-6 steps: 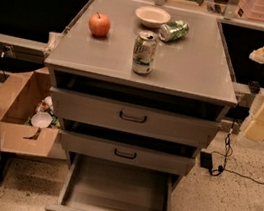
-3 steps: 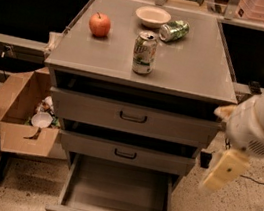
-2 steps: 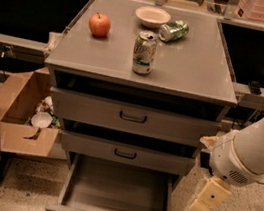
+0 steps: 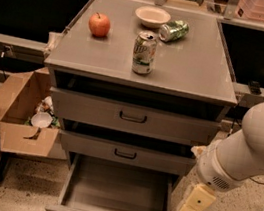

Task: Close bottom drawer

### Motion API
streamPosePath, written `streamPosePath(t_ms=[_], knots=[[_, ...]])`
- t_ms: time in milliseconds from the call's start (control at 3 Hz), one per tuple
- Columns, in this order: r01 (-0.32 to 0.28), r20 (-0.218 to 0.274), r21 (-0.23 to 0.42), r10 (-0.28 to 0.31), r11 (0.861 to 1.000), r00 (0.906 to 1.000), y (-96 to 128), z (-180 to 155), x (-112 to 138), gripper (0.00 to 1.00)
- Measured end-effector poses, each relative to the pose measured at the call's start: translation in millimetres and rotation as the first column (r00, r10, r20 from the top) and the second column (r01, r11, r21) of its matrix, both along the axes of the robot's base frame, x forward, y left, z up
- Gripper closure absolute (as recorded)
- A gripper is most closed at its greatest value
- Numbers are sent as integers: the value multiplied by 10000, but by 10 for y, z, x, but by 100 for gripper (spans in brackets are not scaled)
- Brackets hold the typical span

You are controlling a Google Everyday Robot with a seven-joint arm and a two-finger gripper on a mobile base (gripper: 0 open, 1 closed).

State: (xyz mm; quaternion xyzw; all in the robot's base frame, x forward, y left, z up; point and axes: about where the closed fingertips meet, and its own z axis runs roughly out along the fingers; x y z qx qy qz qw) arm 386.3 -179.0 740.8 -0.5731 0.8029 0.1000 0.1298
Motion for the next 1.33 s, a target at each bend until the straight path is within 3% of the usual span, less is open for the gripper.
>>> streamPosePath(t_ms=[667, 1000, 1333], knots=[[-659, -228, 973, 684, 9931, 9974, 216, -1171, -128, 0], [-669, -272, 1640, 723, 9842, 9970, 264, -1684, -217, 0], [-541, -807, 2383, 753, 9697, 9939, 349, -2302, -360, 0]])
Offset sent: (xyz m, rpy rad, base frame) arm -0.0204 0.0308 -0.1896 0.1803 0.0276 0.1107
